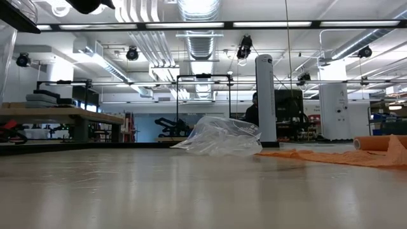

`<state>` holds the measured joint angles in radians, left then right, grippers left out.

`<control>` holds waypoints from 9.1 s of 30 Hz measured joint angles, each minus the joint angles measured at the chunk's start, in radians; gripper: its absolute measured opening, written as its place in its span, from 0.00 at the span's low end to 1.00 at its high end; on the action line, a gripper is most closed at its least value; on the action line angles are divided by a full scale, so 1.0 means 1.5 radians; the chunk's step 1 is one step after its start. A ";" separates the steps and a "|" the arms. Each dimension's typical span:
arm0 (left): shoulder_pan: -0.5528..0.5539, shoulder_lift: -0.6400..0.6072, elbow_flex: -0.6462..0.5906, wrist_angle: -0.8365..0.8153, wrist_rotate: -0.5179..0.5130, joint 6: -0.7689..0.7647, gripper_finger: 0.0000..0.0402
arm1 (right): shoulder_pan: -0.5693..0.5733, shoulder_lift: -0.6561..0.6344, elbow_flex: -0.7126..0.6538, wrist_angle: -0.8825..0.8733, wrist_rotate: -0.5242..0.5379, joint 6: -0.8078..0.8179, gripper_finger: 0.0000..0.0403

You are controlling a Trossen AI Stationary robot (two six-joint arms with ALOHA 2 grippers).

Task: Roll bandage
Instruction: Roll the brown bandage

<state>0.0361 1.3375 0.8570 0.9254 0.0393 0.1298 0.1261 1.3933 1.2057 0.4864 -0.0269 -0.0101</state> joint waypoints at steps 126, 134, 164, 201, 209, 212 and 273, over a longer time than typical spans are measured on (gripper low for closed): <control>-0.036 -0.172 0.087 -0.572 -0.120 0.098 0.11 | 0.008 -0.076 0.062 -0.442 0.089 -0.130 0.44; -0.043 -0.170 0.086 -0.569 -0.116 0.095 0.11 | 0.009 -0.034 0.061 -0.391 0.213 -0.131 0.37; -0.047 -0.128 0.088 -0.529 -0.175 0.265 0.11 | 0.005 -0.025 0.075 -0.394 0.333 -0.080 0.32; -0.062 -0.105 0.085 -0.542 -0.238 0.483 0.11 | 0.031 -0.023 0.119 -0.539 0.345 -0.343 0.26; -0.065 -0.103 0.085 -0.544 -0.171 0.452 0.11 | 0.031 -0.023 0.119 -0.536 0.333 -0.368 0.24; -0.068 -0.103 0.085 -0.545 -0.170 0.449 0.11 | 0.031 -0.023 0.119 -0.535 0.308 -0.361 0.25; -0.075 -0.121 0.086 -0.515 -0.154 -0.051 0.11 | 0.095 0.018 0.148 -0.527 0.426 -0.461 0.21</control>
<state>-0.0767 1.1557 0.9867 0.1523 -0.1921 0.0535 0.2684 1.4196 1.4273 -0.3043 0.6120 -0.7021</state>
